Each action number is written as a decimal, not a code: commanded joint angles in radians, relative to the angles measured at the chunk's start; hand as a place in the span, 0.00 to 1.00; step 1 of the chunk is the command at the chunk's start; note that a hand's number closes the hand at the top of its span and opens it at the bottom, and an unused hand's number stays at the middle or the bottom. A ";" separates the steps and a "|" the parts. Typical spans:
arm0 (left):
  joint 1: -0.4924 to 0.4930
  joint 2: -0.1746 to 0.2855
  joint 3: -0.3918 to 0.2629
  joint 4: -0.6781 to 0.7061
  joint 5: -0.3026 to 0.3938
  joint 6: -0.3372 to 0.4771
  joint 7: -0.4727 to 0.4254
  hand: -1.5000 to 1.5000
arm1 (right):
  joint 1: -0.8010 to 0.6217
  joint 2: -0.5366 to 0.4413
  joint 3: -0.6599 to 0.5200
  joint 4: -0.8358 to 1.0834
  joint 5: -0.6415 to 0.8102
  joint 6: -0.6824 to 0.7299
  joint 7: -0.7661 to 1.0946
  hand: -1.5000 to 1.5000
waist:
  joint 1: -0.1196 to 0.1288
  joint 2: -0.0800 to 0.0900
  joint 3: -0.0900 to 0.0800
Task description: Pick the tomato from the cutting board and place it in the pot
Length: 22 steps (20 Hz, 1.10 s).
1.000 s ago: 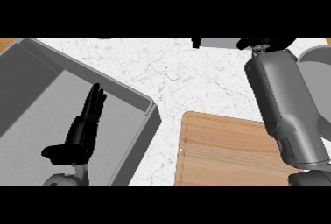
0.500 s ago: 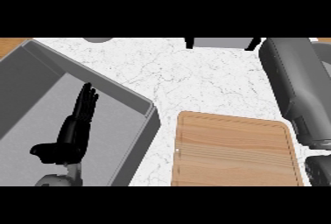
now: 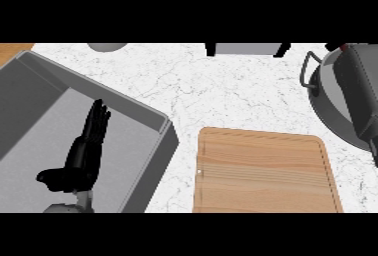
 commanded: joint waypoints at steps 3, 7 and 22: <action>0.018 -0.016 -0.013 -0.088 -0.013 0.037 0.083 0.50 | 0.098 -0.084 -0.051 -0.026 -0.090 -0.035 -0.108 1.00 | -0.020 -0.007 -0.007; -0.033 -0.031 -0.001 0.005 -0.003 0.017 0.011 0.50 | 0.123 -0.111 -0.121 0.085 -0.174 -0.105 -0.208 1.00 | -0.005 0.004 -0.007; 0.012 0.013 0.008 -0.051 0.026 -0.014 0.026 0.50 | 0.216 -0.209 -0.304 0.240 -0.404 -0.002 -0.322 0.00 | 0.002 0.003 -0.006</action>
